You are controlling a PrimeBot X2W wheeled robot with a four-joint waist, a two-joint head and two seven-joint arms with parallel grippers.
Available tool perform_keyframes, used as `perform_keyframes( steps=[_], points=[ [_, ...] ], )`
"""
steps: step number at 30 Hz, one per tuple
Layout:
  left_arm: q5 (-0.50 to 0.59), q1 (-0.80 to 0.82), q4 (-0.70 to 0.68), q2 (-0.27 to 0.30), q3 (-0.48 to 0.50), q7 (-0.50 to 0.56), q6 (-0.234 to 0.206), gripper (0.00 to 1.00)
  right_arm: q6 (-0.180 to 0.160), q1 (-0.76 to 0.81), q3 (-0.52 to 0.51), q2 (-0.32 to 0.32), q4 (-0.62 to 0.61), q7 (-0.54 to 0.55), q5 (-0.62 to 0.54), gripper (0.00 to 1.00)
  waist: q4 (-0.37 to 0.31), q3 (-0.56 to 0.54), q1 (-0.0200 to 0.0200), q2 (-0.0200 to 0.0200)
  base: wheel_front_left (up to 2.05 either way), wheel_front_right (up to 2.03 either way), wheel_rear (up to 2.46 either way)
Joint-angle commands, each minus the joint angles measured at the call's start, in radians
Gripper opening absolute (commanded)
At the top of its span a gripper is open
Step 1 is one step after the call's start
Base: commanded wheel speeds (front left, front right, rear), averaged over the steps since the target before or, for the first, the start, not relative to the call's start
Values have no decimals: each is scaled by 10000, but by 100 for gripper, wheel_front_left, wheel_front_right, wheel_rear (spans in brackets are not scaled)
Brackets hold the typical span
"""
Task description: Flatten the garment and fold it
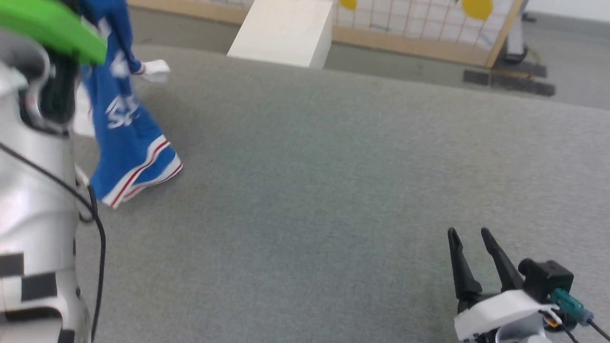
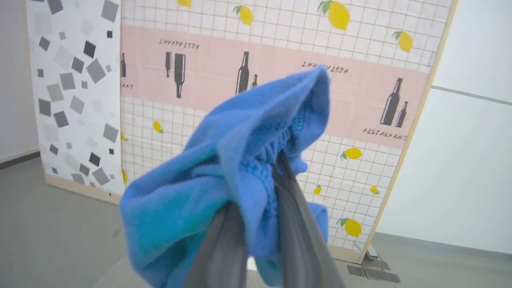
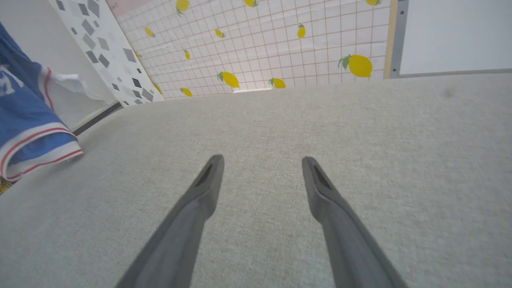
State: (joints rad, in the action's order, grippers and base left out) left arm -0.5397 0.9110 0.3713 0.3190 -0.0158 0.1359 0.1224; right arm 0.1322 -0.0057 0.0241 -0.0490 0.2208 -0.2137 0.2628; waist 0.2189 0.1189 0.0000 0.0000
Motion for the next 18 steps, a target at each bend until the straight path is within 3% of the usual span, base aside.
perform_keyframes(
  steps=[1, 6, 10, 18],
  points=[
    [-115, 488, -326, -8, -211, 162, 48, 0, -15, 152, -20, -12, 125, -120, 118, 100, -663, -651, 0, 0, 0, 0, 0],
    [-308, 1606, -1002, -210, -949, 718, 68, 0, -15, 227, 21, -12, 401, -274, 205, 100, -1291, -850, 0, 0, 0, 0, 0],
    [-642, 1965, -1058, -700, -1384, 961, 73, 0, -15, 285, -101, -12, 520, -335, 188, 100, -1712, -874, 0, 0, 0, 0, 0],
    [-957, 538, -609, -1051, -3149, 1417, 79, 0, -15, 287, -177, -12, 577, -400, 169, 100, -2216, -774, 0, 0, 0, 0, 0]
  ],
)
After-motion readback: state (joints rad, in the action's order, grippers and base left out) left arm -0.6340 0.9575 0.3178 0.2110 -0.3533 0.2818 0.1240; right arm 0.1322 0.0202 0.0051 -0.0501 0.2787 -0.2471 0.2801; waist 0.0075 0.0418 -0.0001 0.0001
